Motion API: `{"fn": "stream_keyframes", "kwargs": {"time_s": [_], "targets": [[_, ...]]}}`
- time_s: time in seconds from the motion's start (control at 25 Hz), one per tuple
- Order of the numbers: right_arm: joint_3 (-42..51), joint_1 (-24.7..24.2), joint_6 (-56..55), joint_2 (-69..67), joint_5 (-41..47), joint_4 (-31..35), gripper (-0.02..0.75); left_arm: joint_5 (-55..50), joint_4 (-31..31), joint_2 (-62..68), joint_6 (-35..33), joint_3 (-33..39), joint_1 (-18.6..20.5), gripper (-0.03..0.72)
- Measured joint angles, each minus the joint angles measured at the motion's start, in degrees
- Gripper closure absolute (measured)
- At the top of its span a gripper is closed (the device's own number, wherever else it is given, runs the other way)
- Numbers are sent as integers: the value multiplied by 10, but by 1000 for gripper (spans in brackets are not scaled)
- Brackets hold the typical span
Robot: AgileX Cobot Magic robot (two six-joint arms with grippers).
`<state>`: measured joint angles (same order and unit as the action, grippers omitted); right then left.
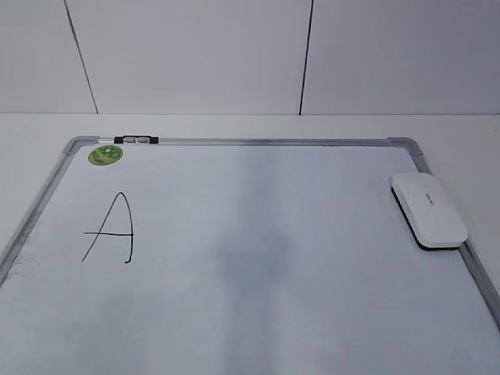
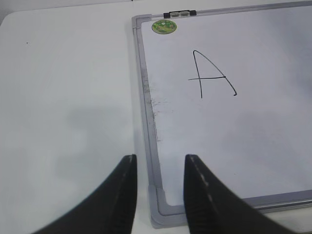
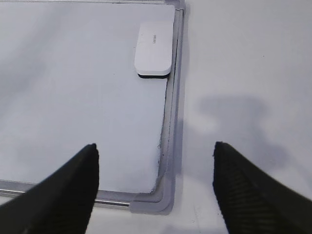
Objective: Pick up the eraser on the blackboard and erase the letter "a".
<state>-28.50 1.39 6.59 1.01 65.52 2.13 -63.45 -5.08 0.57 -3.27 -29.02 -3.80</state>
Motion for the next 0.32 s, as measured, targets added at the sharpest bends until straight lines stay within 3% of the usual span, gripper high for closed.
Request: {"fn": "stream_keyframes", "kwargs": {"time_s": [0.32], "targets": [[0,0,0,0,0,0,178,0,0,0,0,0,0,443]]}}
